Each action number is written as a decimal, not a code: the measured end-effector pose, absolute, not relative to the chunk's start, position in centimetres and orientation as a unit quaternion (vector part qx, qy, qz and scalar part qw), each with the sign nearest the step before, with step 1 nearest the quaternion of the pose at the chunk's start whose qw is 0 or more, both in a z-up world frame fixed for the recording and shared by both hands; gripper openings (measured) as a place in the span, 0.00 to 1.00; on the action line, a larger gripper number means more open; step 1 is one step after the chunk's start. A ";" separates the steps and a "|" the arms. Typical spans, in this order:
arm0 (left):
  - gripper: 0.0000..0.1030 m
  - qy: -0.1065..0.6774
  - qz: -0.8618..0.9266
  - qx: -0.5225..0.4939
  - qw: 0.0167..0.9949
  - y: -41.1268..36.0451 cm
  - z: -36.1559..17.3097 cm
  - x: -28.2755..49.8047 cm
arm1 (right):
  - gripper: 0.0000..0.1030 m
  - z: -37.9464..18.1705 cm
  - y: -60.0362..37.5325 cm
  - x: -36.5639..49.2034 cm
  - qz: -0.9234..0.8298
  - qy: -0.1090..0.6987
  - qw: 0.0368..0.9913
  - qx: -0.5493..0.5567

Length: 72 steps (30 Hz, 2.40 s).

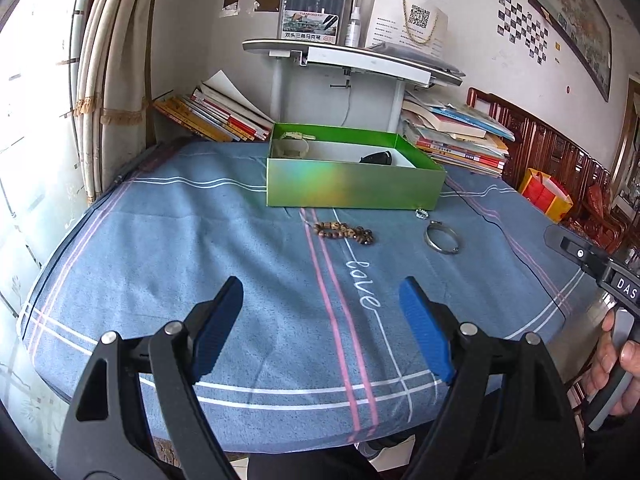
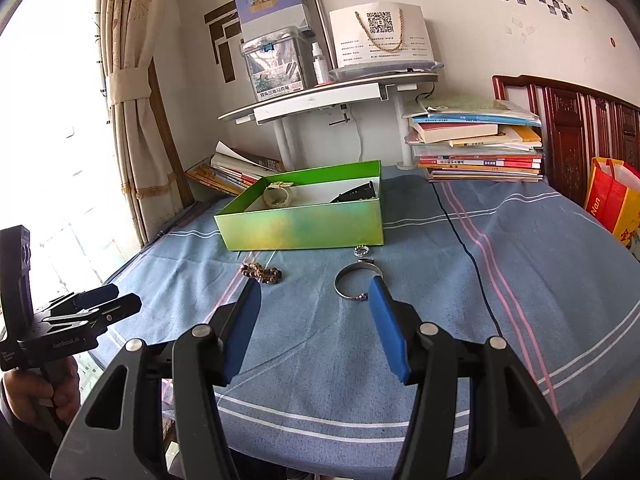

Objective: Organize jewelry
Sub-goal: 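Withdraw both open grippers from the green box back over the jewelry, then grasp the brown bead bracelet with the left gripper while the right gripper grasps the black ring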

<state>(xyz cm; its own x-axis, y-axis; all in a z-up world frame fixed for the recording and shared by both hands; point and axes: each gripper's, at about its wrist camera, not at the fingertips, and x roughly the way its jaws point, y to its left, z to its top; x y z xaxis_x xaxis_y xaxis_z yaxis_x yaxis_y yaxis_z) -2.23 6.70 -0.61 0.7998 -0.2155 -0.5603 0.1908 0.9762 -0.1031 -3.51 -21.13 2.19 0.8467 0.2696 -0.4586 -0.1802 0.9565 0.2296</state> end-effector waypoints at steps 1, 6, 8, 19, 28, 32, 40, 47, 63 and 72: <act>0.78 0.298 -0.107 -0.021 0.948 6.6 -0.6 -2.2 | 0.54 2.2 -21.2 -3.5 0.117 0.251 0.957 0.089; 0.78 0.303 -0.107 -0.019 0.947 6.4 -0.8 -1.9 | 0.54 2.0 -21.6 -3.4 0.113 0.253 0.956 0.093; 0.78 0.305 -0.107 -0.019 0.946 6.3 -0.9 -1.7 | 0.54 2.0 -21.7 -3.3 0.111 0.254 0.956 0.094; 0.78 0.318 -0.106 -0.018 0.942 6.2 -1.6 -0.2 | 0.54 1.1 -21.9 -1.6 0.107 0.270 0.952 0.094; 0.78 0.330 -0.106 -0.015 0.938 5.5 -2.3 2.8 | 0.54 0.0 -22.4 4.4 0.083 0.315 0.942 0.082; 0.78 0.338 -0.107 -0.008 0.935 4.8 -2.6 5.0 | 0.54 -1.2 -22.2 7.2 0.074 0.338 0.935 0.074; 0.78 0.355 -0.115 -0.001 0.928 3.2 -3.3 9.6 | 0.54 -3.2 -21.7 12.6 0.069 0.377 0.921 0.072; 0.75 0.374 -0.125 0.019 0.919 0.9 -4.3 13.6 | 0.33 -4.3 -20.4 16.2 0.070 0.406 0.909 0.060; 0.26 0.416 -0.133 0.031 0.899 -0.6 -7.2 17.2 | 0.21 -6.0 -19.9 17.5 0.072 0.436 0.895 0.063; 0.11 0.376 -0.146 -0.015 0.915 1.5 -4.6 15.5 | 0.21 -2.6 -20.0 15.5 0.084 0.382 0.917 0.076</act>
<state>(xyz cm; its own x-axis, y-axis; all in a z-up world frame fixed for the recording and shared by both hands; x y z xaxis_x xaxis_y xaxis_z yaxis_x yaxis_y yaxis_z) 15.51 1.46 -4.61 0.6753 -0.2775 -0.6833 0.2551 0.9572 -0.1366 15.53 -19.98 -2.64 0.6938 0.2124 -0.6882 -0.0968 0.9744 0.2031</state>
